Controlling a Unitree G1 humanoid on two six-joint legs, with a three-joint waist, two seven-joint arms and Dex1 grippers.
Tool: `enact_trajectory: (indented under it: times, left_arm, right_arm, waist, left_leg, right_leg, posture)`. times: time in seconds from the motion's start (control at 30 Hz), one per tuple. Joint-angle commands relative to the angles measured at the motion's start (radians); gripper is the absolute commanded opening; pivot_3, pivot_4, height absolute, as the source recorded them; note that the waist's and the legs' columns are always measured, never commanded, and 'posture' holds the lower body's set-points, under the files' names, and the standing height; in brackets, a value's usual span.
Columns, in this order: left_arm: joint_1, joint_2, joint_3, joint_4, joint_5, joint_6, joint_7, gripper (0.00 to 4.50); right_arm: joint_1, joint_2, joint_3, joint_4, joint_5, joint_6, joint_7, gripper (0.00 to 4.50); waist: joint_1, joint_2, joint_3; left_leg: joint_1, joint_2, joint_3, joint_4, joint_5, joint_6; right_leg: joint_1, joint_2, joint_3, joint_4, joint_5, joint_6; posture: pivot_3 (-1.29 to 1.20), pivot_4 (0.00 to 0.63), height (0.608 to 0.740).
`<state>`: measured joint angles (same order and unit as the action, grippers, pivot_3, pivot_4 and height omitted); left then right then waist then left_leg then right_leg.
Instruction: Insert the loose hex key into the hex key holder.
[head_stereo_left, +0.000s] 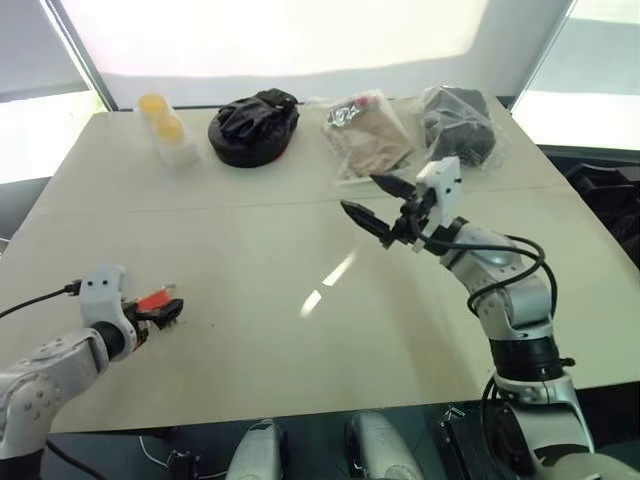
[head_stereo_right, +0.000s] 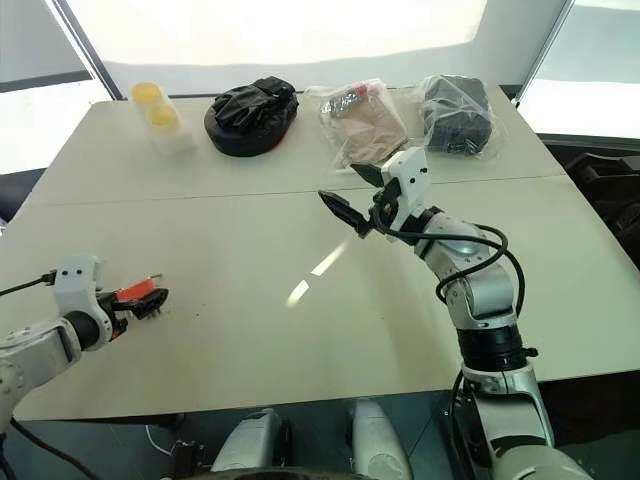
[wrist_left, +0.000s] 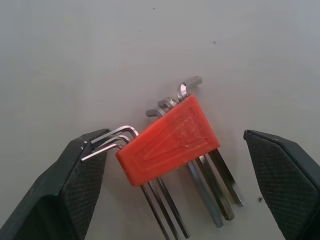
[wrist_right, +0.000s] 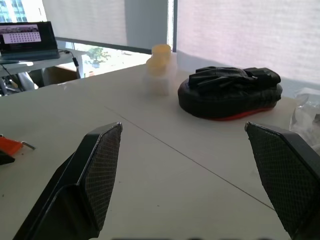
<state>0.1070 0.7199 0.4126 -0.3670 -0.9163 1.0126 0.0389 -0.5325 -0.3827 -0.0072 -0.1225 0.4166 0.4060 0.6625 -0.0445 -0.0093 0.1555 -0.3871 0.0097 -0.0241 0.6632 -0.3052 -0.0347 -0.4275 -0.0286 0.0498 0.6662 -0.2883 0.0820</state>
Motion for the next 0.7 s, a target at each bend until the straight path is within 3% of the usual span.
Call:
enact_trajectory:
  times: [0.03,0.1,0.2,0.27,0.33,0.47,0.57,0.7]
  left_arm:
    - [0.019,-0.034,0.012,0.017,0.056,0.023,0.021,4.47]
    - [0.005,-0.074,0.032,0.025,0.026,0.065,0.035,4.47]
    - [-0.042,-0.184,0.124,0.049,-0.134,0.158,0.094,4.47]
    - [-0.052,-0.180,0.112,0.008,-0.167,0.175,0.041,4.47]
    - [-0.077,-0.204,0.130,0.012,-0.274,0.208,0.037,4.47]
    - [-0.132,-0.289,0.210,0.085,-0.631,0.133,0.212,4.47]
    - [-0.127,-0.218,0.189,0.070,-0.709,0.128,0.244,4.47]
    - [-0.093,-0.087,0.116,0.060,-0.603,0.157,0.223,4.47]
  right_arm:
    - [-0.025,0.005,0.000,-0.009,0.003,-0.021,0.013,4.11]
    - [-0.027,0.007,0.001,-0.006,0.001,-0.021,0.016,4.11]
    - [-0.031,0.008,-0.001,-0.004,-0.001,-0.020,0.018,4.11]
    - [-0.032,0.007,-0.003,-0.003,-0.001,-0.020,0.020,4.11]
    - [-0.033,0.005,-0.004,-0.002,-0.003,-0.019,0.022,4.11]
    - [-0.033,0.004,-0.004,-0.005,-0.008,-0.018,0.022,4.11]
    - [-0.031,0.003,-0.004,-0.006,-0.011,-0.019,0.022,4.11]
    - [-0.031,0.005,-0.002,-0.005,-0.015,-0.020,0.022,4.11]
  waist:
    - [0.000,0.001,0.000]
    - [0.001,0.001,-0.001]
    - [0.003,0.004,-0.002]
    - [0.003,0.004,-0.002]
    - [0.007,0.004,-0.002]
    - [0.031,0.005,-0.003]
    - [0.033,0.002,-0.002]
    - [0.024,0.001,-0.002]
  left_leg:
    - [0.000,0.000,0.000,0.000,0.000,0.000]
    - [0.000,0.000,0.000,0.000,0.000,0.000]
    - [0.000,0.000,0.000,0.000,0.000,0.000]
    - [0.000,0.000,0.000,0.000,0.000,0.000]
    - [0.000,-0.001,0.000,0.000,0.000,0.000]
    - [0.000,-0.003,0.000,0.002,0.000,0.000]
    - [-0.002,-0.003,-0.002,0.004,0.000,0.000]
    - [-0.002,-0.002,-0.002,0.003,0.000,0.000]
  right_leg:
    - [0.000,0.000,0.000,0.000,0.000,0.000]
    - [0.000,0.000,0.000,0.000,0.000,0.000]
    - [0.000,-0.001,0.000,0.000,0.000,0.000]
    - [0.001,-0.001,0.000,0.000,0.000,0.000]
    - [0.001,-0.002,0.000,0.000,0.000,0.000]
    - [0.002,-0.004,0.000,0.000,0.000,0.001]
    - [0.001,-0.004,-0.001,-0.001,0.000,0.001]
    - [0.001,-0.002,-0.001,-0.001,0.000,0.000]
  posture:
    - [0.00,0.150,0.740]
    - [0.00,0.150,0.740]
    - [0.00,0.150,0.740]
    - [0.00,0.150,0.740]
    - [0.00,0.150,0.740]
    - [0.00,0.150,0.740]
    - [0.00,0.150,0.740]
    - [0.00,0.150,0.740]
